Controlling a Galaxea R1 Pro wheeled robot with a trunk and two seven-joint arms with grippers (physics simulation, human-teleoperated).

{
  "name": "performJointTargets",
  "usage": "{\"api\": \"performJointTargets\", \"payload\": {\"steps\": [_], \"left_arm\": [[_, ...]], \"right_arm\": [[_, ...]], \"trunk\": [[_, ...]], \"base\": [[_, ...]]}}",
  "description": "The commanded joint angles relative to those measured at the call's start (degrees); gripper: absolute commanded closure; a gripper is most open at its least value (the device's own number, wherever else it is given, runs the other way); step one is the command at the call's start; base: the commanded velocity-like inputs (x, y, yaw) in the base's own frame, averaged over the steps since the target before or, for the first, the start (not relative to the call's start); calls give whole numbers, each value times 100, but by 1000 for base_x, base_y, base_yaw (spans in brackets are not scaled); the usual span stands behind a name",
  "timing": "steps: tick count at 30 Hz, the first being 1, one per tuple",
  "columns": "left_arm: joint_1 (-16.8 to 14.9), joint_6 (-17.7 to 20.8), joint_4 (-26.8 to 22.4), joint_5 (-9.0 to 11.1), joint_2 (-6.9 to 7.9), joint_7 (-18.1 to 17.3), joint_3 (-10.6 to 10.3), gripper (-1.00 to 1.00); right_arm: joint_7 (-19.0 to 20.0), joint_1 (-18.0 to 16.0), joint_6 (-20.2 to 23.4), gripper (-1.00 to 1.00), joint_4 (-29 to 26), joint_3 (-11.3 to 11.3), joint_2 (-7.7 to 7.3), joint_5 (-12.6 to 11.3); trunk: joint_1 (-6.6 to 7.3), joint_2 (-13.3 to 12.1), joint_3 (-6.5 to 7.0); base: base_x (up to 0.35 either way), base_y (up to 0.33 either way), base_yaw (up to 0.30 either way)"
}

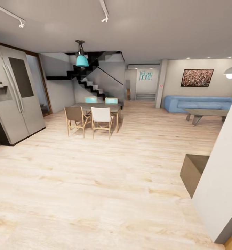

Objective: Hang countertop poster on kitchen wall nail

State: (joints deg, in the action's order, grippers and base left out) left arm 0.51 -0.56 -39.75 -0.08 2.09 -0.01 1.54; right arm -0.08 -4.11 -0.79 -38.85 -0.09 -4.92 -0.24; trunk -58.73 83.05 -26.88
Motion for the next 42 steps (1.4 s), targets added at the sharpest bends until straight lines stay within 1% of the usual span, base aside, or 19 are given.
{"api": "performJointTargets", "payload": {"steps": [1,18,23,27,42], "left_arm": [[1,-6,-6,-1,0,0,4,-100],[1,-6,-6,-1,-1,4,4,-100],[1,0,-6,3,-6,9,14,-100],[1,1,-6,0,-7,9,21,-100],[1,-6,-5,-1,-4,9,22,-100]], "right_arm": [[-1,-2,-8,-100,0,0,0,-2],[-9,-2,-8,-100,6,0,0,-2],[-10,-2,-8,-100,8,4,1,-2],[-17,-2,-16,-100,9,8,8,-2],[-35,-2,-17,-100,9,17,30,-2]], "trunk": [[0,2,-5],[0,2,-5],[0,2,-5],[0,2,-5],[0,2,-5]], "base": [[0,-1,289],[2,-1,289],[211,-94,100],[254,-106,234],[19,-9,290]]}}
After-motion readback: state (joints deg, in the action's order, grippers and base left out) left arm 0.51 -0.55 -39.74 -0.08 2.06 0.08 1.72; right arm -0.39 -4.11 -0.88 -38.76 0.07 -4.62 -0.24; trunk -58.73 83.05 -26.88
